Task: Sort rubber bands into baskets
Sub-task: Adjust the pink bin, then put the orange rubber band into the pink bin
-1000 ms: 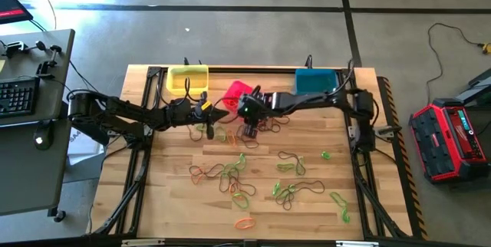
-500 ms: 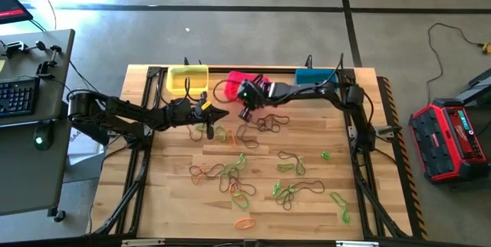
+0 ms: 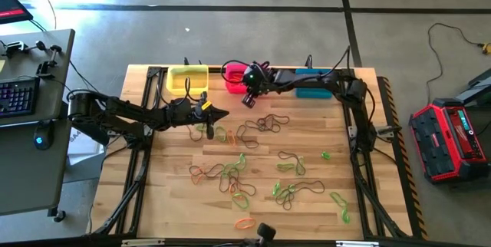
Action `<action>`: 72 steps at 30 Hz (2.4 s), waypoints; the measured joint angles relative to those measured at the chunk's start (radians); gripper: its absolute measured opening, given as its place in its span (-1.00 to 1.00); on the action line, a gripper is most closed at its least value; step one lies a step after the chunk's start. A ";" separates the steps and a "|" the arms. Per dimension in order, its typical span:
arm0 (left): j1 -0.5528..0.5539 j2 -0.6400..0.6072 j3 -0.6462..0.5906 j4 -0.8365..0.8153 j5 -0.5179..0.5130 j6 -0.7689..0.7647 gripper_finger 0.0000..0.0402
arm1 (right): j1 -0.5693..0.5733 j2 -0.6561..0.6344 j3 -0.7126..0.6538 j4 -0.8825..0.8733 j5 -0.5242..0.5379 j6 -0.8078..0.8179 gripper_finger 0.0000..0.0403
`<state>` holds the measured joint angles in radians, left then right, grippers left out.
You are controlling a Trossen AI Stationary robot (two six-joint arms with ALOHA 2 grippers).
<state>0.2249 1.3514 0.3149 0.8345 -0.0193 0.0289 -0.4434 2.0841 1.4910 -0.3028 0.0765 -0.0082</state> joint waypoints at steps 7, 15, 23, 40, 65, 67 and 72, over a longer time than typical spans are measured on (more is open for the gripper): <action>0.000 0.000 0.000 0.000 0.000 0.000 -1.00 | 0.057 -0.070 0.000 -0.017 0.043 -0.019 -1.00; -0.003 0.000 -0.001 0.002 0.034 -0.017 -1.00 | 0.170 -0.081 0.000 -0.085 -0.015 0.023 -1.00; -0.026 0.000 -0.087 0.088 0.042 -0.086 -1.00 | 0.322 -0.074 0.000 -0.064 -0.052 0.130 -1.00; -0.026 -0.034 -0.179 0.202 0.041 -0.096 -1.00 | 0.382 0.070 -0.001 0.102 -0.032 0.158 -0.44; -0.023 -0.034 -0.179 0.211 0.033 -0.103 -1.00 | 0.316 0.098 0.000 0.140 -0.053 0.138 -0.99; -0.023 -0.034 -0.179 0.210 0.033 -0.104 -1.00 | 0.297 0.066 0.000 0.131 -0.036 0.126 -0.99; -0.023 -0.034 -0.179 0.210 0.033 -0.104 -1.00 | 0.226 0.007 0.000 0.119 0.071 0.105 -1.00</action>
<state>0.2016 1.3179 0.1364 1.0440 0.0139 -0.0753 -0.2172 2.0907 1.4914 -0.1834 0.1477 0.0968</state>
